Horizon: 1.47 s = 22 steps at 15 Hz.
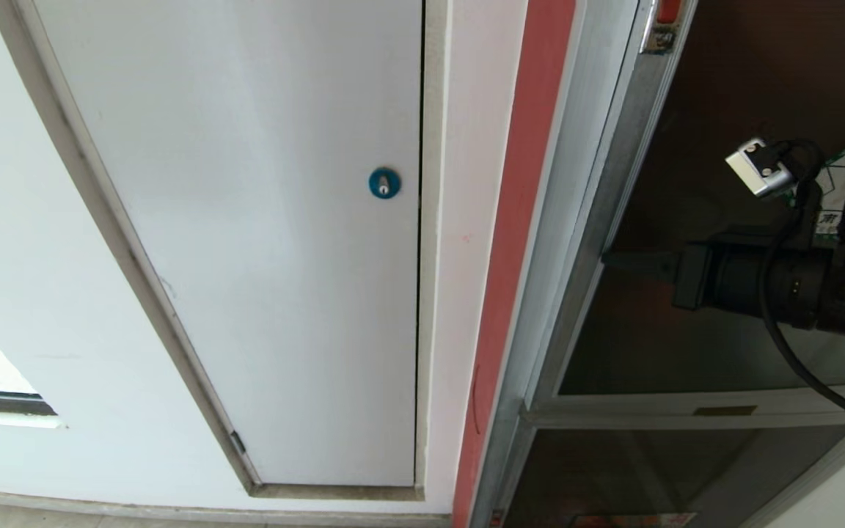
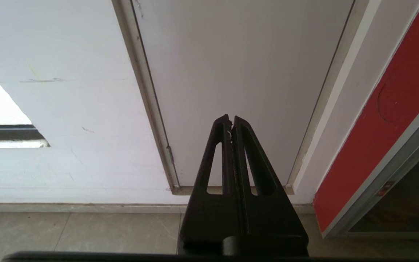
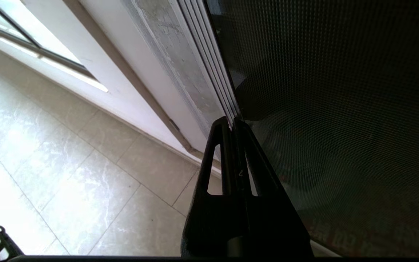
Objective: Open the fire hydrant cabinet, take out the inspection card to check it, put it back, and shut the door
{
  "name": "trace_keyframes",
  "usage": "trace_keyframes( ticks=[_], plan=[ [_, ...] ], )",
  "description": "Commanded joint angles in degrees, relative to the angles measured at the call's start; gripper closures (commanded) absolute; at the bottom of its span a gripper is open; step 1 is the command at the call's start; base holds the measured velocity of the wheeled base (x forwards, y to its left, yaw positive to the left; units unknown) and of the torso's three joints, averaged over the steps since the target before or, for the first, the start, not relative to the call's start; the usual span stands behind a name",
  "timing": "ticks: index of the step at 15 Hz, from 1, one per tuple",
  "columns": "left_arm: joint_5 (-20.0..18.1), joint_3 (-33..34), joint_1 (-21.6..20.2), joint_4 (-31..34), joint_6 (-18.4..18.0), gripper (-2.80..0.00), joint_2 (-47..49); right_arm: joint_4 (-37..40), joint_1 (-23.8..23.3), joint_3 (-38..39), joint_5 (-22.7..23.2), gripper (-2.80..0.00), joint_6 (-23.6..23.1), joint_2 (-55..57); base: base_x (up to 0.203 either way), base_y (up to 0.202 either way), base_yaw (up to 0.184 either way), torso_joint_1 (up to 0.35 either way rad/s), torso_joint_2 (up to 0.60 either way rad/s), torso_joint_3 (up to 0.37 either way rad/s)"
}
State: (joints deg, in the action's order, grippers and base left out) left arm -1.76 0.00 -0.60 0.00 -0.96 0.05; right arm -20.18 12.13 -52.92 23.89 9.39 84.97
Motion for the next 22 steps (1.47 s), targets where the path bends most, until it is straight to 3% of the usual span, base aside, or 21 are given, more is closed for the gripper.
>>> trace_keyframes(
  ticks=[1, 11, 16, 22],
  plan=[
    [0.0, 0.01, -0.02, 0.0, 0.0, 0.0, 0.04, -0.48, 0.17, -1.21, -0.94, 0.0, 0.19, 2.67, 0.0, 0.0, 0.0, 0.0, 0.0, 0.0],
    [0.0, 0.07, -0.02, 0.0, 0.0, 0.0, 0.04, -4.52, 0.17, -2.35, -3.94, 0.0, 0.19, 6.04, 0.0, 0.0, 0.0, 0.0, 0.0, 0.0],
    [0.0, 0.0, 0.05, -0.07, 0.0, 0.0, 0.04, -4.44, 0.89, 1.16, -3.77, 0.0, 0.33, 0.62, 0.0, 0.0, 0.0, 0.0, 0.0, 0.0],
    [0.0, 0.0, -0.02, 0.0, 0.0, 0.0, 0.04, -4.39, 5.59, 5.21, -3.68, 0.0, 2.65, -7.73, 0.0, 0.0, 0.0, 0.0, 0.0, 0.0]
  ],
)
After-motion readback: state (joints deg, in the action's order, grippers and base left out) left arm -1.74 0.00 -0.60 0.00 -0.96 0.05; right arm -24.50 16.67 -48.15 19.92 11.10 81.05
